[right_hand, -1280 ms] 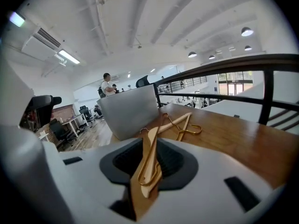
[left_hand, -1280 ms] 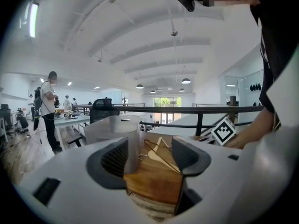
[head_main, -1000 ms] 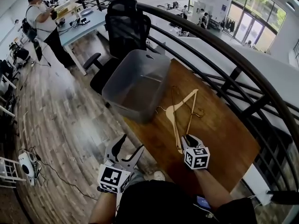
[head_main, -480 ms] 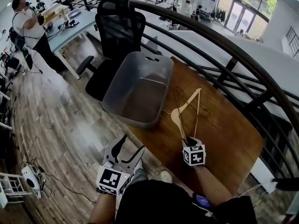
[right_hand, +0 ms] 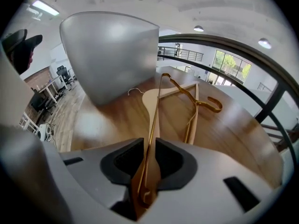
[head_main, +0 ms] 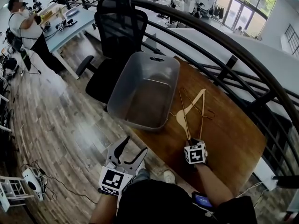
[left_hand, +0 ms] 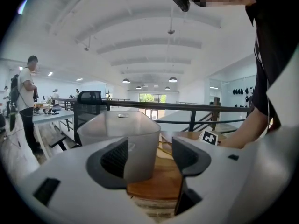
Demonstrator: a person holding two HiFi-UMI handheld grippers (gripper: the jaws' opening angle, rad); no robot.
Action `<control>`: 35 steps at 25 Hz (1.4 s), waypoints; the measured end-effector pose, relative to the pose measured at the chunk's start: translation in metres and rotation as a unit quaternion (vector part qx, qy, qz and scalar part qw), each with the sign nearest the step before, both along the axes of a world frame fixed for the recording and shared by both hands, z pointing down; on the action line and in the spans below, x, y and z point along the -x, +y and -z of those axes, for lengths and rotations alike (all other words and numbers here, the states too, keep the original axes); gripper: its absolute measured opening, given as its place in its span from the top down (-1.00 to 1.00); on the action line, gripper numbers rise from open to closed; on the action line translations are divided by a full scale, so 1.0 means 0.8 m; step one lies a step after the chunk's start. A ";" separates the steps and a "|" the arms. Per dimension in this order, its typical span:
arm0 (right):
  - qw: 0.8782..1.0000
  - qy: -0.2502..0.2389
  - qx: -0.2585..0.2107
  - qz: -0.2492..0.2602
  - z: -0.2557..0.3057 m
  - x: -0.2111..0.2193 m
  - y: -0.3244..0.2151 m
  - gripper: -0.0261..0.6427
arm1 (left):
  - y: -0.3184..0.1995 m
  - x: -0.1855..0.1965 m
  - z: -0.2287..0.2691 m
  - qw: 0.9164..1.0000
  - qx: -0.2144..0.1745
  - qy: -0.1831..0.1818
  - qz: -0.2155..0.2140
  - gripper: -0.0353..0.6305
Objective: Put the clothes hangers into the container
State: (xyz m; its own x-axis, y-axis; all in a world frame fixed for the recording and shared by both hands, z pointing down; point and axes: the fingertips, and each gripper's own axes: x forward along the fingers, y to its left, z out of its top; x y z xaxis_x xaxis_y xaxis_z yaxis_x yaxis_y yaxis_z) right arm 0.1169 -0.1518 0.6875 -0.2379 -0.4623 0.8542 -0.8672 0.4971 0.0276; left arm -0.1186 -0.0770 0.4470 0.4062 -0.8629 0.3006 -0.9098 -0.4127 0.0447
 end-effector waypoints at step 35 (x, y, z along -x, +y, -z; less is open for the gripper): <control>0.969 -0.183 -0.165 -0.033 0.259 0.021 -0.056 0.89 | -0.039 -0.023 0.036 0.998 -0.051 0.029 -0.036 0.00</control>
State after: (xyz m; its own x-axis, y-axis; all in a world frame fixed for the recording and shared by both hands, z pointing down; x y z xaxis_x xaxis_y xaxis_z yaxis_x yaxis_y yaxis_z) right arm 0.1001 -0.1966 0.4800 -0.4569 -0.7210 0.5210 -0.8789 0.4560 -0.1398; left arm -0.0999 -0.1082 0.4185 0.4827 -0.8558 0.1860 -0.8746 -0.4822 0.0511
